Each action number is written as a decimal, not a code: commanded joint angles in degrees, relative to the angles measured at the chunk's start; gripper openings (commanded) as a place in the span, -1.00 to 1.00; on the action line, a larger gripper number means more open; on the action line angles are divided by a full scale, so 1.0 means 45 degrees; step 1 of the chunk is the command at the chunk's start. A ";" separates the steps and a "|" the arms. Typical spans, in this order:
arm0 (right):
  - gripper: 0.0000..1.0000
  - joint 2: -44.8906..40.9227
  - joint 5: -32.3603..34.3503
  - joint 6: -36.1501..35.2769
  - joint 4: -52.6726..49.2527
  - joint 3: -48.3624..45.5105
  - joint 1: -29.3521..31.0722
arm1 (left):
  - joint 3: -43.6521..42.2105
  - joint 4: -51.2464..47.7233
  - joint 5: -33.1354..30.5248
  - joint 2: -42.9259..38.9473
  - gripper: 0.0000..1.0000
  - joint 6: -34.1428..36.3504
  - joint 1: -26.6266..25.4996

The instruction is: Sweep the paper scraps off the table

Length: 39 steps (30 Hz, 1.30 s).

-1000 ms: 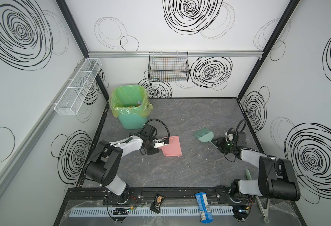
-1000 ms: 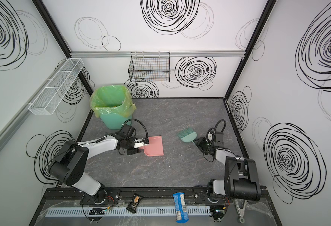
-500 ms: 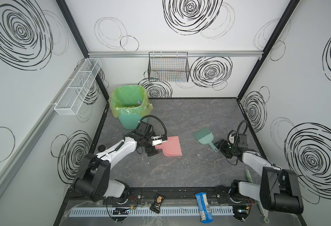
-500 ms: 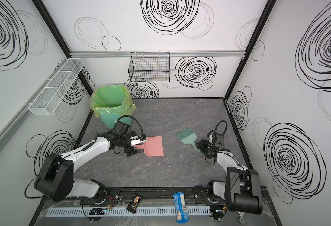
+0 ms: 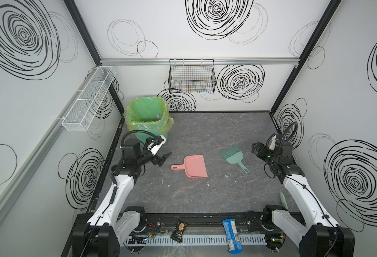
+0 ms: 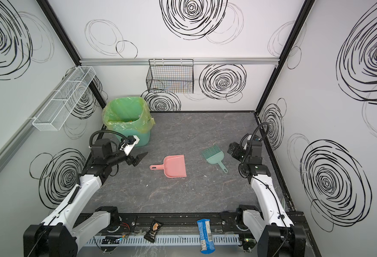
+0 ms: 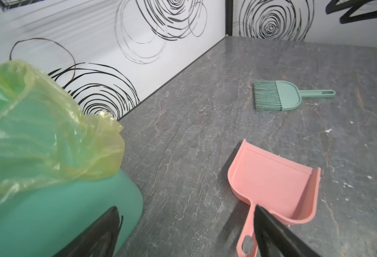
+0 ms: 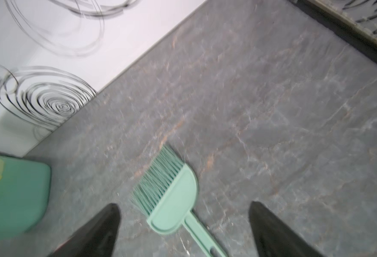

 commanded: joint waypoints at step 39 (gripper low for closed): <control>1.00 0.6540 0.5322 -0.5545 1.8164 -0.5994 0.1159 | -0.4719 1.6545 -0.8918 0.6358 0.92 -0.5382 -0.1082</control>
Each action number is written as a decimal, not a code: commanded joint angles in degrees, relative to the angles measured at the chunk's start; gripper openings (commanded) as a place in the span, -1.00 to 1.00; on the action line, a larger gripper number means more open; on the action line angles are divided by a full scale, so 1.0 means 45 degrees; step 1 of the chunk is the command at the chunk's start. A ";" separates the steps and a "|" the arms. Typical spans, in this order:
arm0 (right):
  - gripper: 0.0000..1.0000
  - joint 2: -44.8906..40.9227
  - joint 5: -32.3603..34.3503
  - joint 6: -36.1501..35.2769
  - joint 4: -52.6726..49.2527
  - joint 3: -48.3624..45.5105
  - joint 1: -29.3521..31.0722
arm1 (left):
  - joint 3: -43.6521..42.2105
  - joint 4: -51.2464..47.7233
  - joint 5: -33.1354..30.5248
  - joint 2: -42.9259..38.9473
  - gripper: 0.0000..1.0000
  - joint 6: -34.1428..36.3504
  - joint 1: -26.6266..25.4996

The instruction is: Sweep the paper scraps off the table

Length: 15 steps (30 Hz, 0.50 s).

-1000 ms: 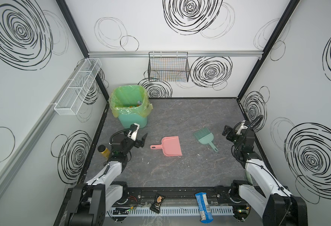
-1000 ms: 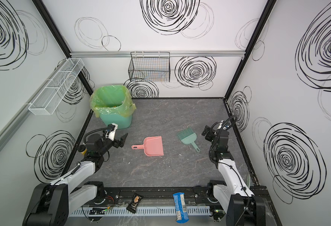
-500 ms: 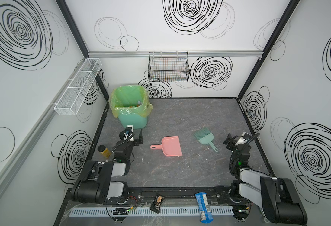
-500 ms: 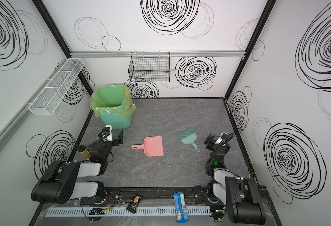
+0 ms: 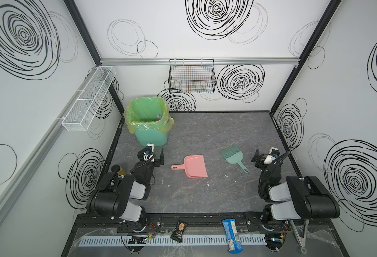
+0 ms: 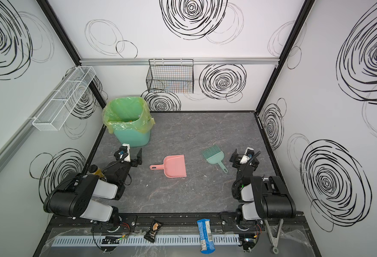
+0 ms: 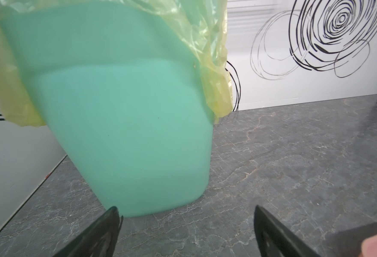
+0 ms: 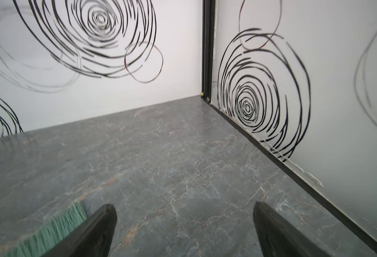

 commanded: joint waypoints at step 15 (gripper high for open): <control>1.00 0.0023 -0.0536 0.0023 -0.2055 0.1833 -0.0269 | 0.0564 0.0164 -0.0343 -0.0038 0.92 -0.0545 0.0319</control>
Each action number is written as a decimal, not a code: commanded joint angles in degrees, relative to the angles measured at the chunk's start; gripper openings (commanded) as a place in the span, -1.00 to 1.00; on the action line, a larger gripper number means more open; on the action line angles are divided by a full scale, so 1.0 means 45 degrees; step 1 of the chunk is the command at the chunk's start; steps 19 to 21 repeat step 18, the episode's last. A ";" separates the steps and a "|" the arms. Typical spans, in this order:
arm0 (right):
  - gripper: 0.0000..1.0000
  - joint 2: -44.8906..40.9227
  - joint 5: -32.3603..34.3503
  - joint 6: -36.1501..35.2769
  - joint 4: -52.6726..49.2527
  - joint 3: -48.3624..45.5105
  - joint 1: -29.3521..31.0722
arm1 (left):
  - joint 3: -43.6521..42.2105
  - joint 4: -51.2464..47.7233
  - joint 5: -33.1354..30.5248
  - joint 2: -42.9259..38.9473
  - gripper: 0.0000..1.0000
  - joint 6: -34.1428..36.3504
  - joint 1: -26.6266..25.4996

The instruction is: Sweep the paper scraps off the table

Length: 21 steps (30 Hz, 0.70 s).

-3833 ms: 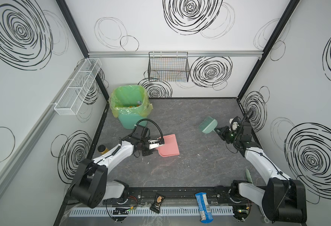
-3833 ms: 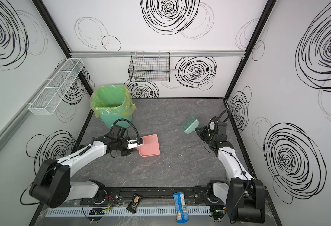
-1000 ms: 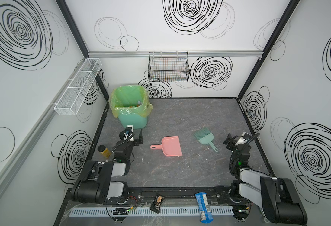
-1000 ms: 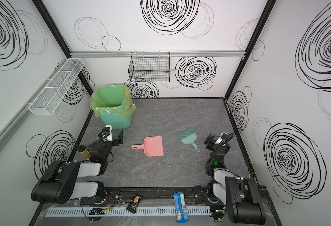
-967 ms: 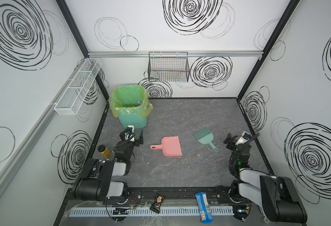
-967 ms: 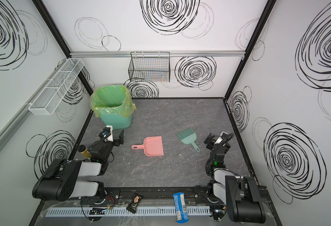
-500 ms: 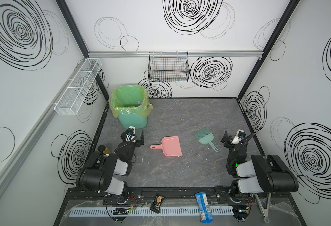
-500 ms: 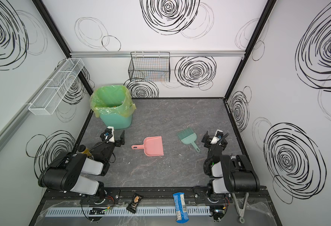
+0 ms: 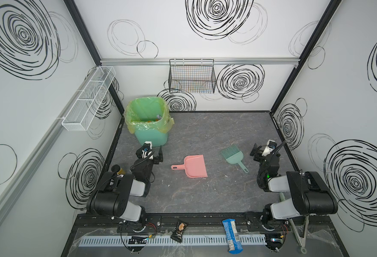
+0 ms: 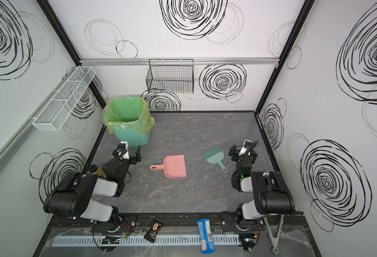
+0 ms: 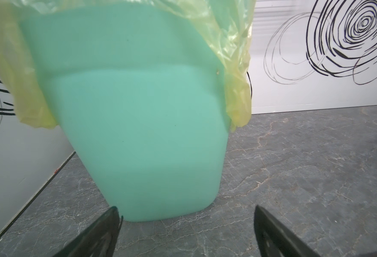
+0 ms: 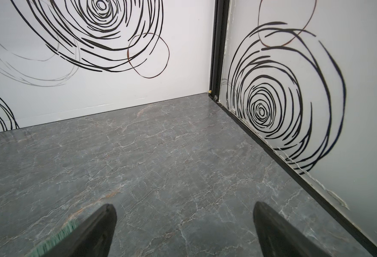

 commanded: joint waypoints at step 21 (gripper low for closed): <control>1.00 -0.0066 -0.0050 -0.0008 -0.0043 0.0070 -0.0039 | 0.0166 0.0610 -0.0225 -0.0033 0.92 -0.0200 0.0017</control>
